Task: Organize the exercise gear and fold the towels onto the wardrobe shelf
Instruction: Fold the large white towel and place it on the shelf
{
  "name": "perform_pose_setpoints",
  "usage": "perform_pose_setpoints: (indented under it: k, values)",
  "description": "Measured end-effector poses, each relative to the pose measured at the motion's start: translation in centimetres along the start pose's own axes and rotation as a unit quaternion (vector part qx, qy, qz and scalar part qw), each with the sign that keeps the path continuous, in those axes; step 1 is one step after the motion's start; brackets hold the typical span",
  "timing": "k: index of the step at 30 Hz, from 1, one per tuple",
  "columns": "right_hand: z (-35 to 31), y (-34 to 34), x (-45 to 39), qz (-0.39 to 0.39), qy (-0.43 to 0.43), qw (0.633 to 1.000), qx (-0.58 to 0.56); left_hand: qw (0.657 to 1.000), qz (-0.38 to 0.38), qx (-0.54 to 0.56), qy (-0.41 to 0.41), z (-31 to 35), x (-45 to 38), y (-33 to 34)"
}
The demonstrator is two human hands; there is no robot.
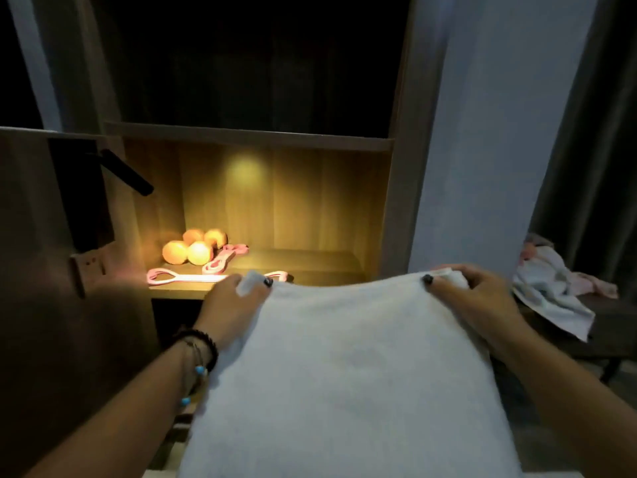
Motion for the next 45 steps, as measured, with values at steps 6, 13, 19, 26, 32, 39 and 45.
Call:
perform_pose_setpoints:
  k: [6, 13, 19, 26, 32, 39, 45]
  values:
    - [14.4, 5.7, 0.7, -0.067, 0.246, 0.966, 0.043, 0.982, -0.098, -0.078, -0.144, -12.9, 1.1, 4.8]
    - [17.6, 5.8, 0.7, -0.176, 0.469, 0.864, 0.043, 0.962, -0.199, -0.082, -0.166, -14.6, -0.9, 5.3]
    - [14.0, 7.2, -6.9, -0.113, 0.348, 0.930, 0.028, 0.964, -0.143, -0.029, -0.224, -10.5, -7.9, 8.4]
    - [21.8, 9.6, -4.3, -0.154, 0.376, 0.901, 0.152, 0.921, -0.240, -0.064, -0.301, -17.7, -5.9, 11.1]
    - [21.7, 10.4, -5.2, -0.247, 0.201, 0.887, 0.335, 0.926, -0.262, 0.049, -0.269, -16.6, -5.3, 11.2]
    - [11.3, 19.0, -3.4, -0.441, -0.014, 0.891, 0.104, 0.952, -0.266, 0.109, -0.109, -12.7, -4.4, 10.4]
    - [10.1, 20.0, 0.4, -0.436, -0.053, 0.898, -0.002, 0.957, 0.013, 0.119, -0.264, -14.8, -4.5, 7.9]
Point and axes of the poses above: each hand's wrist, its own x-axis away from the middle knuckle, its own y-axis out of the palm, z = x × y, the point moved 3 cm from there along -x, towards the middle knuckle, and after that the axes turned 14 degrees about z, right-handed, at the moved point
